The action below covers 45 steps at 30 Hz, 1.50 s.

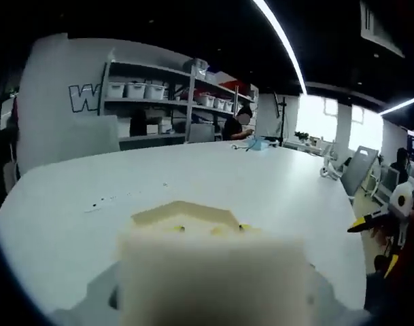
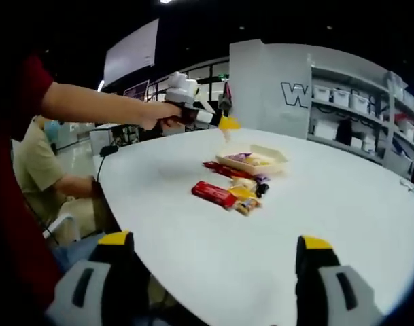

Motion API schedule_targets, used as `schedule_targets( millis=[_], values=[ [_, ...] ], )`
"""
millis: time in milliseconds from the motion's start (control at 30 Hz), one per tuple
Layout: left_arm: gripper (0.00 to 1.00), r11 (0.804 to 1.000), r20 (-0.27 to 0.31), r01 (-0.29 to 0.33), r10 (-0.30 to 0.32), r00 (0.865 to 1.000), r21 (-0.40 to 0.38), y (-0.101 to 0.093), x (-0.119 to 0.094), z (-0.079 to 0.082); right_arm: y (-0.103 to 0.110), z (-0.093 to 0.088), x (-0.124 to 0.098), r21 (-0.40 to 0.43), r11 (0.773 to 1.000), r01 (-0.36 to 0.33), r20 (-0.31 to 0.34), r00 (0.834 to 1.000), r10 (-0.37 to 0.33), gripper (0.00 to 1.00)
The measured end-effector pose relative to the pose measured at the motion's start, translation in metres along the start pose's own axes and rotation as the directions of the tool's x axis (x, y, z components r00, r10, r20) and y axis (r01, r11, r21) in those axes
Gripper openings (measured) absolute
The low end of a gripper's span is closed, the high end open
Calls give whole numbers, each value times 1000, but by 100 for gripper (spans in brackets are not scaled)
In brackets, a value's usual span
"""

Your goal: Place the target food into the container with the food tongs after gripping and lifting it, then release it inside without dropping or visibly crushing the food.

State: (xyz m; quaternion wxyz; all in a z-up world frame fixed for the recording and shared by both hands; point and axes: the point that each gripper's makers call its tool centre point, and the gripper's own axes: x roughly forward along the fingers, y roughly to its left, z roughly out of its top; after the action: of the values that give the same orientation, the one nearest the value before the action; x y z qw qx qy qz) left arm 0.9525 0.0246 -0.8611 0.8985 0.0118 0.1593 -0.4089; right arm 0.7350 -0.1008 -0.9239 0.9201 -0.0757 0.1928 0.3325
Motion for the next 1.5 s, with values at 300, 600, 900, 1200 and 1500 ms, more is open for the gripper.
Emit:
schedule_targets(
  millis=[300, 600, 900, 1200, 1500],
  values=[
    [30, 963, -115, 203, -184, 976, 179, -68, -16, -45, -7, 12, -6, 59, 998, 17, 72, 997, -21, 99],
    [30, 956, -129, 274, -260, 957, 105, -98, -17, -68, -1, 16, -7, 47, 999, 17, 84, 996, -21, 99],
    [30, 951, -165, 287, -267, 950, 117, -103, -11, -82, 7, 13, -4, 33, 999, 1, 70, 998, -4, 99],
    [30, 941, -185, 296, -266, 946, 163, -107, -6, -93, 4, 11, -8, 35, 999, 10, 68, 998, -12, 99],
    [27, 958, -113, 259, -246, 963, 123, -103, -8, -90, 10, 2, -1, 30, 999, -14, 33, 999, 13, 98]
  ],
)
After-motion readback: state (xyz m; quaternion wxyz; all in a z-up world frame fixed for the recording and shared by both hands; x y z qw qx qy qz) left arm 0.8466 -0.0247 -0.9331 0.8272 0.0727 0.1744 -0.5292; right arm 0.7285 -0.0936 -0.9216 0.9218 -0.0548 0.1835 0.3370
